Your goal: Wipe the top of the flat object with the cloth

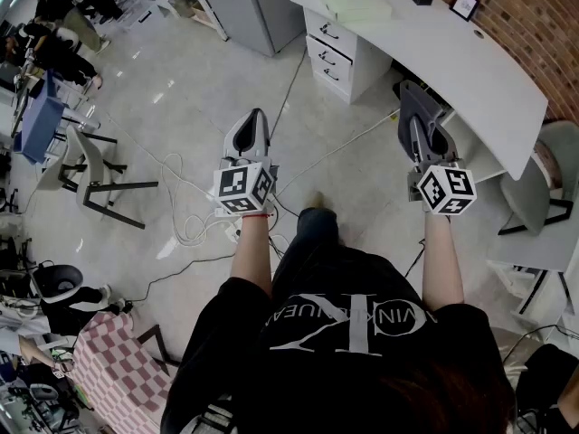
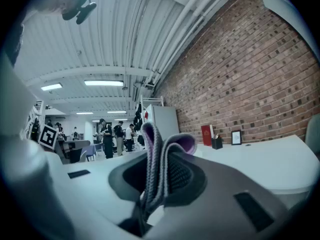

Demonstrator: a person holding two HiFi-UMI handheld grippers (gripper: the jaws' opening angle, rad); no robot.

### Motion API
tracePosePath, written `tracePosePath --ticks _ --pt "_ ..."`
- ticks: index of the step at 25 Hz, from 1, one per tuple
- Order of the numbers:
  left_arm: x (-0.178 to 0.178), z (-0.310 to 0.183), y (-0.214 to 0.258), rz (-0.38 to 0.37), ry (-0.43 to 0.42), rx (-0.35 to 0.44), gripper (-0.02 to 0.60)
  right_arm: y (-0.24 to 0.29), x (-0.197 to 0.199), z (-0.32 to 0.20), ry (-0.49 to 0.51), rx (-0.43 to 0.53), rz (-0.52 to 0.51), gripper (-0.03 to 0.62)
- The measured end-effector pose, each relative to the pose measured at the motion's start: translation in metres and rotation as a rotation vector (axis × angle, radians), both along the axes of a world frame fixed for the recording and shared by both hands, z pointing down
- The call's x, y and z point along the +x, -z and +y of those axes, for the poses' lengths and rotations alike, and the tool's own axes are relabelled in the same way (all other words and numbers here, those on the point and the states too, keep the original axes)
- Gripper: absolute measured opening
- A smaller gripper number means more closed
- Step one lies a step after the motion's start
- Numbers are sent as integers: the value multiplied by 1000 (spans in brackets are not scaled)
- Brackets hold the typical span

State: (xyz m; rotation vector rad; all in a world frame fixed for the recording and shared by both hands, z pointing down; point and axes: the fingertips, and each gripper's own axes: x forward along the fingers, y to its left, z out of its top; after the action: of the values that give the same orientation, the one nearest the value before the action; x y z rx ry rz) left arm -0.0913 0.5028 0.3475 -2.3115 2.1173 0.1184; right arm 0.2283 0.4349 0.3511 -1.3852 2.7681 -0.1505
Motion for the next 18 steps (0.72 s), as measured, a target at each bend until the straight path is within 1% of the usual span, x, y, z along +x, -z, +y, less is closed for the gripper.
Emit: tracePosePath --ticks 3,5,11,18 --pt "2 -18 -2 -25 -27 7 11 -1 -4 -16 -3 8 0 57" --pt "1 -31 -5 -28 -35 7 11 -2 -7 -27 -2 10 1 57" --pt "-7 -83 -14 -13 -48 -5 11 -5 -20 -69 1 7 15 57" --pt "-17 -153 -22 -9 -77 -24 11 -16 -39 -133 1 -30 41 57"
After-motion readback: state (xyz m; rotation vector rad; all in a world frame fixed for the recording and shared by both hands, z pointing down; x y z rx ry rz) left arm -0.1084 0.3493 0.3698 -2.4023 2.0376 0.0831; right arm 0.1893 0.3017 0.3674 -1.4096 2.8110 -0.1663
